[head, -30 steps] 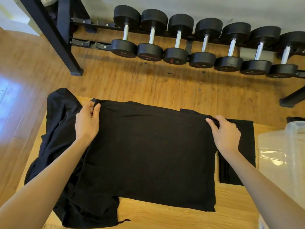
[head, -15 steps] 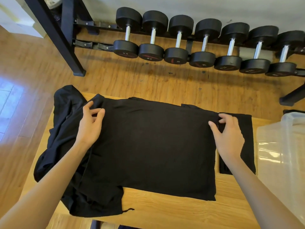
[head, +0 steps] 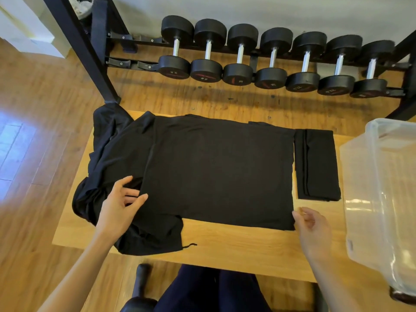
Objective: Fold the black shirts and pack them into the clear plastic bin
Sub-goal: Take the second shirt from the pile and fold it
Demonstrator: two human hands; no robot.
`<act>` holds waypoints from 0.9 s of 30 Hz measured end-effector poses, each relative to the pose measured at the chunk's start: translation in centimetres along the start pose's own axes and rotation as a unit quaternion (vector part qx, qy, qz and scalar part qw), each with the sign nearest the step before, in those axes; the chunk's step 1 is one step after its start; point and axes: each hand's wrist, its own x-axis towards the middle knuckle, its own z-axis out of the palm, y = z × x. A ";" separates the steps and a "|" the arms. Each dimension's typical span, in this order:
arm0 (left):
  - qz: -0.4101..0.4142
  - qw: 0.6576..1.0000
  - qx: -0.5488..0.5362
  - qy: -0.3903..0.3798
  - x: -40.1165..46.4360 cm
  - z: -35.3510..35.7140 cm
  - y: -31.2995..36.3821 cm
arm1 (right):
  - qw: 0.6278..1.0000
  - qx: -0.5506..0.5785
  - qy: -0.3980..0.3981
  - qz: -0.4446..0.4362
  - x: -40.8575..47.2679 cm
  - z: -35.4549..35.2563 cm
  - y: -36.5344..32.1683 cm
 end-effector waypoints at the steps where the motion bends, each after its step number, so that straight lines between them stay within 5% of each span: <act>1: -0.002 1.000 0.002 -0.002 -0.4 0.0 -0.5 | 1.000 -0.004 -0.011 0.009 -0.4 0.0 0.0; 7: 0.032 0.997 0.076 0.013 -2.0 0.1 -1.9 | 0.998 -0.032 -0.048 0.032 -2.0 0.5 -0.8; 17: 0.049 0.998 -0.025 -0.017 -2.3 -0.7 -2.4 | 0.954 0.282 -0.056 0.083 -3.8 -1.9 -3.7; 27: 0.039 0.999 0.001 -0.017 -5.2 -0.2 -3.0 | 0.988 0.119 -0.085 0.054 -4.4 -3.1 -0.8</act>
